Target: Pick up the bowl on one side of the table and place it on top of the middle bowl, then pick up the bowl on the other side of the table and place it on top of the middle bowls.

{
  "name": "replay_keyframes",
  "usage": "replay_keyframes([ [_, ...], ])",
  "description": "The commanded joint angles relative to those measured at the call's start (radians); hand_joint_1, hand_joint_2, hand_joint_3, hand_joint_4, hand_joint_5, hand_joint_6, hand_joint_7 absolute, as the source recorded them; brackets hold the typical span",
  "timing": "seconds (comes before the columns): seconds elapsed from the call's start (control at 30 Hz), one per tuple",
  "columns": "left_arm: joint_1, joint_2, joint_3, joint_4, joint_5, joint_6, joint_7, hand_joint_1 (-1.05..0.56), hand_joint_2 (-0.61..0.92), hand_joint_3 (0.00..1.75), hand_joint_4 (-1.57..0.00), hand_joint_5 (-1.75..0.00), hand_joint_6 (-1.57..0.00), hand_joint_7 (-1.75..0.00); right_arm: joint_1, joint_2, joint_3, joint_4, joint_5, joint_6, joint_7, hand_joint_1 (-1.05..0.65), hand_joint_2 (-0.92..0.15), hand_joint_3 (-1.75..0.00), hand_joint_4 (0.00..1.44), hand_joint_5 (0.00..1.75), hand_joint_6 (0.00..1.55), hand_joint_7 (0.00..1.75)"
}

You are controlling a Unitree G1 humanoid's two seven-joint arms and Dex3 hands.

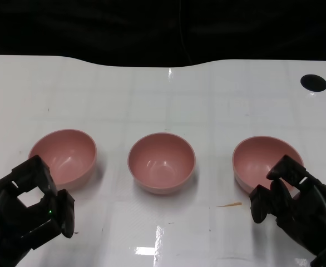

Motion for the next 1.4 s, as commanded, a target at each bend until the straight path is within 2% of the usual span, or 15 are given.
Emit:
replay_keyframes([
  [0.03,0.01,0.015,0.01,0.009,0.007,-0.021,-0.012,0.24,0.92,1.41,-1.02,-1.75,-0.78,-1.75,0.019,-0.011,0.001,-0.034,-0.002,0.012,-0.017,-0.07,-0.56,-1.23,0.92,1.75,0.7,1.69],
  [0.5,0.021,0.02,0.016,0.027,0.001,-0.043,-0.036,0.19,0.84,1.43,-0.97,-1.75,-0.77,-1.75,0.047,-0.011,0.004,-0.075,0.017,0.04,-0.018,-0.08,-0.59,-1.18,0.89,1.75,0.68,1.68],
  [0.97,0.018,0.017,0.016,0.045,0.025,-0.072,-0.035,0.19,0.81,1.43,-0.95,-1.75,-0.76,-1.75,0.046,-0.012,-0.002,-0.076,0.019,0.053,-0.02,-0.09,-0.6,-1.11,0.87,1.75,0.72,1.59],
  [1.03,0.022,0.001,0.006,0.05,0.097,-0.145,-0.007,0.2,0.78,1.42,-0.93,-1.75,-0.74,-1.75,0.045,-0.013,-0.001,-0.074,0.018,0.052,-0.02,-0.09,-0.6,-1.1,0.87,1.75,0.73,1.59],
  [1.07,0.024,-0.011,-0.003,0.055,0.159,-0.206,0.018,0.21,0.68,1.38,-0.72,-1.75,-0.6,-1.73,0.044,-0.013,-0.001,-0.073,0.017,0.051,-0.02,-0.08,-0.6,-1.1,0.87,1.75,0.73,1.58],
  [1.13,0.031,-0.022,-0.028,0.072,0.332,-0.355,0.084,0.16,0.6,1.25,-0.45,-1.75,-0.5,-1.58,0.044,-0.013,0.0,-0.075,0.014,0.052,-0.025,-0.08,-0.6,-1.09,0.87,1.75,0.73,1.57],
  [1.2,0.04,-0.013,-0.052,0.088,0.513,-0.494,0.155,0.09,0.56,1.06,-0.35,-1.49,-0.5,-1.21,0.043,-0.015,0.0,-0.073,0.016,0.052,-0.019,-0.08,-0.6,-1.09,0.87,1.75,0.74,1.56],
  [1.23,0.047,-0.005,-0.062,0.084,0.613,-0.548,0.2,0.03,0.6,0.89,-0.33,-1.31,-0.54,-0.96,0.042,-0.016,0.0,-0.071,0.016,0.052,-0.018,-0.08,-0.6,-1.09,0.87,1.75,0.74,1.56],
  [1.3,0.059,0.01,-0.073,0.066,0.783,-0.604,0.282,-0.12,0.76,0.42,-0.33,-1.03,-0.63,-0.54,0.04,-0.014,0.0,-0.068,0.014,0.049,-0.02,-0.07,-0.6,-1.08,0.87,1.75,0.74,1.55],
  [1.33,0.063,0.015,-0.076,0.057,0.856,-0.62,0.318,-0.19,0.82,0.26,-0.35,-0.92,-0.66,-0.4,0.04,-0.014,0.0,-0.067,0.013,0.047,-0.021,-0.07,-0.6,-1.07,0.87,1.75,0.75,1.55],
  [1.4,0.071,0.025,-0.087,-0.006,1.068,-0.592,0.399,-0.34,0.85,0.07,-0.39,-0.73,-0.71,-0.2,0.04,-0.012,0.001,-0.069,0.012,0.053,-0.029,-0.07,-0.6,-1.06,0.87,1.75,0.75,1.54],
])
